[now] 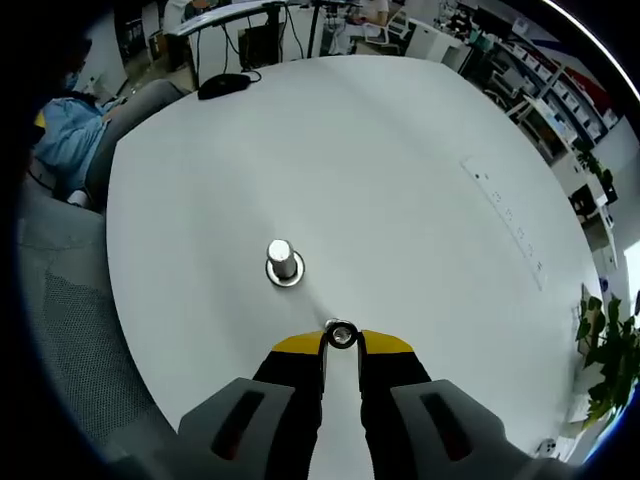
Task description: Place the washer onto the threaded stud by aligning its center hole with the stud, sliding it down to the base, and recovering from edge contact or off-axis alignment until the washer reaches the visible bottom stop.
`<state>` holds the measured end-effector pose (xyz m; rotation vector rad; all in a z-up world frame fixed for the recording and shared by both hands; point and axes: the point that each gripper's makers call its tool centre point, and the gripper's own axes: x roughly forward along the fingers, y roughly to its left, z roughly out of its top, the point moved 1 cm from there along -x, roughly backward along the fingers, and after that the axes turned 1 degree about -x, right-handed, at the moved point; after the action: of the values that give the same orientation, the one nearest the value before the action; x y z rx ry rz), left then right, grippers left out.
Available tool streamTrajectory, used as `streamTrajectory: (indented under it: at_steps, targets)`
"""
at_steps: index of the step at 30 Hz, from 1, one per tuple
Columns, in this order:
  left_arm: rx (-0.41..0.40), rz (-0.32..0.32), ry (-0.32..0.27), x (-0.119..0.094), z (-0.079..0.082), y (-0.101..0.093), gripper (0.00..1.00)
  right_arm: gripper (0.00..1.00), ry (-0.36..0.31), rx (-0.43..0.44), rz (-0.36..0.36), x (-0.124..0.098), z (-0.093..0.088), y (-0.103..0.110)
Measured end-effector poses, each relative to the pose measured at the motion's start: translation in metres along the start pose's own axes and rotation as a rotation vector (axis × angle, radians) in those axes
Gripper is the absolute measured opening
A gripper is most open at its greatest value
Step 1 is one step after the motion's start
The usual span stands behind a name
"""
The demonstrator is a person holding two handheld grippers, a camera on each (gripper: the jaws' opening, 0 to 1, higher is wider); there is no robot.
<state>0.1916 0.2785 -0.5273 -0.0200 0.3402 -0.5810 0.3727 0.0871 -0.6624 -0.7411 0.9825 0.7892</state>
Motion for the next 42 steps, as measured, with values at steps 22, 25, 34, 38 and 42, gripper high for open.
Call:
streamTrajectory:
  at_steps: [22,25,34,38,42]
  targets:
    - [-0.001,-0.002,-0.001,0.0,0.001,0.0,0.22,0.14,0.049,-0.014,-0.01,0.012,-0.004,-0.001]
    - [-0.006,0.003,-0.004,-0.001,0.001,0.002,0.22,0.14,0.05,-0.01,-0.008,0.013,-0.005,0.0]
    - [-0.008,0.005,-0.004,-0.001,0.001,0.002,0.22,0.14,0.046,0.013,-0.007,0.016,-0.006,0.002]
    - [-0.007,0.005,-0.002,-0.001,0.0,0.002,0.22,0.15,0.045,0.027,-0.005,0.017,-0.009,0.001]
    - [-0.007,0.004,0.001,-0.001,0.0,0.002,0.22,0.15,0.042,0.033,-0.005,0.017,-0.01,0.001]
